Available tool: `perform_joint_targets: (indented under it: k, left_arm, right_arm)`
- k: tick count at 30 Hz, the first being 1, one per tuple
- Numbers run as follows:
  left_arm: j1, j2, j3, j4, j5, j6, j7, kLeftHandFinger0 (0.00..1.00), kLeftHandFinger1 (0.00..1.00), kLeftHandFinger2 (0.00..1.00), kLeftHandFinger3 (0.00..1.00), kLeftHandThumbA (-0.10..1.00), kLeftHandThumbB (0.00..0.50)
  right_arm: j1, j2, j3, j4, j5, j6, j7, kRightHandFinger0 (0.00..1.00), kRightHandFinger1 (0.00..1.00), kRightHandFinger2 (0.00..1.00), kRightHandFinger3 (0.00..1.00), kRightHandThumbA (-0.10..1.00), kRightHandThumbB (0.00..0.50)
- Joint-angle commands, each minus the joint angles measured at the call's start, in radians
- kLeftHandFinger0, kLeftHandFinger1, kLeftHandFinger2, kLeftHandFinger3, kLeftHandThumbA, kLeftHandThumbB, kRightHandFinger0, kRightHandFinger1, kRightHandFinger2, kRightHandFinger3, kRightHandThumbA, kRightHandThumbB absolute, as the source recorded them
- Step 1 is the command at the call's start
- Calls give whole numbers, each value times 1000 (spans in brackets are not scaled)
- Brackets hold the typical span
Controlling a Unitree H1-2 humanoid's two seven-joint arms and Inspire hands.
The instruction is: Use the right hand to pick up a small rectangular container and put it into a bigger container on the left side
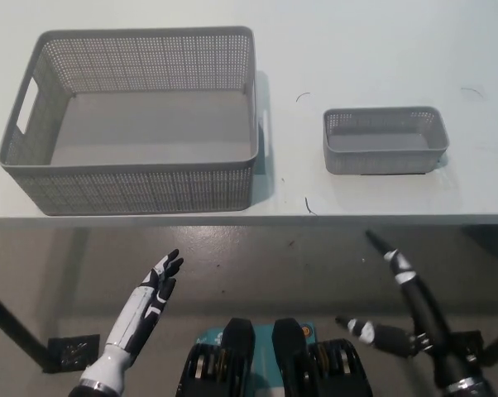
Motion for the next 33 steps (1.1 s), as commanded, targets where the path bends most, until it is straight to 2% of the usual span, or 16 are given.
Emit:
perform_joint_targets:
  k: [1, 3, 5, 6, 9, 13, 14, 17, 20, 21, 23, 24, 26, 31, 33]
  left_arm:
    - [-8, 16, 6, -45, -19, -49, -21, 1000, 1000, 1000, 1000, 1000, 240]
    - [-7, 14, 8, -43, -34, -57, -31, 1000, 1000, 1000, 1000, 1000, 230]
    - [-7, 14, 8, -43, -35, -57, -32, 1000, 1000, 1000, 1000, 1000, 227]
    - [-6, 13, 7, -46, -36, -59, -34, 1000, 1000, 1000, 1000, 1000, 225]
    - [6, 16, 4, -55, -39, -71, -42, 1000, 1000, 1000, 1000, 1000, 230]
    - [6, 15, 6, -55, -39, -71, -44, 1000, 1000, 1000, 1000, 1000, 231]
    - [18, 11, 2, -80, -35, -53, -45, 1000, 1000, 1000, 1000, 1000, 268]
    - [22, 11, 0, -84, -39, -49, -52, 1000, 1000, 1000, 1000, 1000, 283]
    - [22, 11, 0, -83, -37, -50, -51, 1000, 1000, 1000, 1000, 1000, 287]
    - [21, 11, 0, -82, -35, -51, -51, 1000, 1000, 1000, 1000, 1000, 280]
    - [20, 10, -1, -80, -32, -51, -52, 1000, 1000, 1000, 1000, 1000, 277]
    - [19, 10, -1, -78, -30, -51, -52, 1000, 1000, 1000, 1000, 1000, 270]
    - [18, 10, -1, -75, -31, -53, -54, 1000, 1000, 1000, 1000, 1000, 263]
    - [22, 10, 2, -82, -30, -46, -57, 1000, 1000, 1000, 1000, 1000, 266]
    - [28, 12, 4, -89, -30, -42, -58, 1000, 1000, 1000, 1000, 1000, 264]
  right_arm:
    - [-33, -35, -82, -234, -91, 35, -29, 1000, 1000, 1000, 1000, 1000, 199]
    - [-93, -77, -115, -340, -127, 159, 41, 1000, 1000, 1000, 1000, 1000, 235]
    - [-96, -79, -118, -350, -131, 172, 49, 1000, 1000, 1000, 1000, 1000, 237]
    - [-200, -137, -147, -394, -160, 262, 106, 1000, 1000, 1000, 1000, 1000, 299]
    - [-357, -211, -161, -390, -181, 388, 191, 1000, 1000, 1000, 1000, 1000, 341]
    - [-360, -219, -153, -397, -180, 409, 193, 1000, 1000, 1000, 1000, 1000, 348]
    - [-554, -289, -124, -304, -241, 483, 278, 1000, 1000, 1000, 1000, 1000, 343]
    - [-735, -330, -62, -193, -321, 577, 377, 1000, 1000, 1000, 1000, 1000, 349]
    - [-754, -338, -48, -180, -326, 596, 389, 1000, 1000, 1000, 1000, 1000, 354]
    - [-799, -337, -29, -119, -323, 611, 406, 1000, 1000, 1000, 1000, 1000, 375]
    - [-868, -337, 2, -27, -318, 636, 432, 1000, 1000, 1000, 1000, 1000, 383]
    - [-934, -321, 35, 114, -316, 618, 429, 1000, 1000, 1000, 1000, 1000, 394]
    - [-973, -310, 64, 189, -323, 632, 437, 1000, 1000, 1000, 1000, 1000, 427]
    - [-1032, -299, 118, 297, -311, 654, 464, 1000, 1000, 1000, 1000, 1000, 433]
    - [-1085, -274, 150, 418, -295, 668, 492, 1000, 1000, 1000, 1000, 1000, 464]
